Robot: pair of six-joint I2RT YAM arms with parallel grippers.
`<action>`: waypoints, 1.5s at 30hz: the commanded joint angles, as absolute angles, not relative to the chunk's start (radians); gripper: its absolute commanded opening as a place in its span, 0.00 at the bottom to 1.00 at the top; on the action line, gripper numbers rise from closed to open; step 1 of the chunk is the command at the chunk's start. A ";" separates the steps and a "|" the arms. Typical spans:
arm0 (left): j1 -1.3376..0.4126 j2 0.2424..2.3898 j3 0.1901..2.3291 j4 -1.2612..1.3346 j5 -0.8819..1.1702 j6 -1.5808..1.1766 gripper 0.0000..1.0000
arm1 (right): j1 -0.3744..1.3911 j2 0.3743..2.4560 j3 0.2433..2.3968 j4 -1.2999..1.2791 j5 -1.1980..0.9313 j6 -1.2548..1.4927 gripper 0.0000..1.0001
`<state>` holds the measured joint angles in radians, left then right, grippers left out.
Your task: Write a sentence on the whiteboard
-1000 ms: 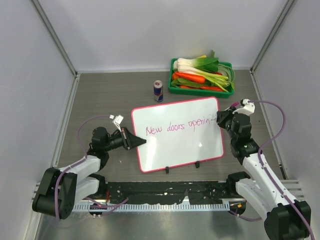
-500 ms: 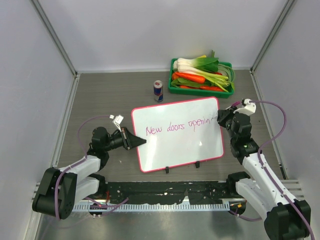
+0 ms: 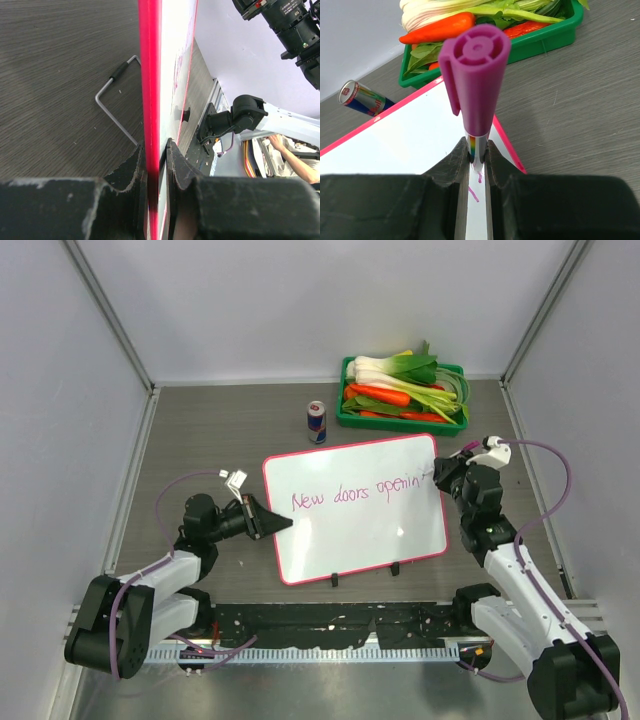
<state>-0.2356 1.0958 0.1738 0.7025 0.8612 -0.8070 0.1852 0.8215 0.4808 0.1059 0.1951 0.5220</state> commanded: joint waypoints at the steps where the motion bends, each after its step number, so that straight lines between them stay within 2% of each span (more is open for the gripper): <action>1: -0.238 1.106 0.176 0.667 0.801 -0.699 0.00 | 0.181 0.793 0.480 0.097 0.167 0.517 0.01; 18: -0.241 1.104 0.175 0.667 0.801 -0.699 0.00 | 0.181 0.726 0.440 0.014 0.167 0.506 0.01; 45: -0.239 1.101 0.176 0.667 0.801 -0.698 0.00 | 0.181 0.813 0.552 0.075 0.224 0.499 0.01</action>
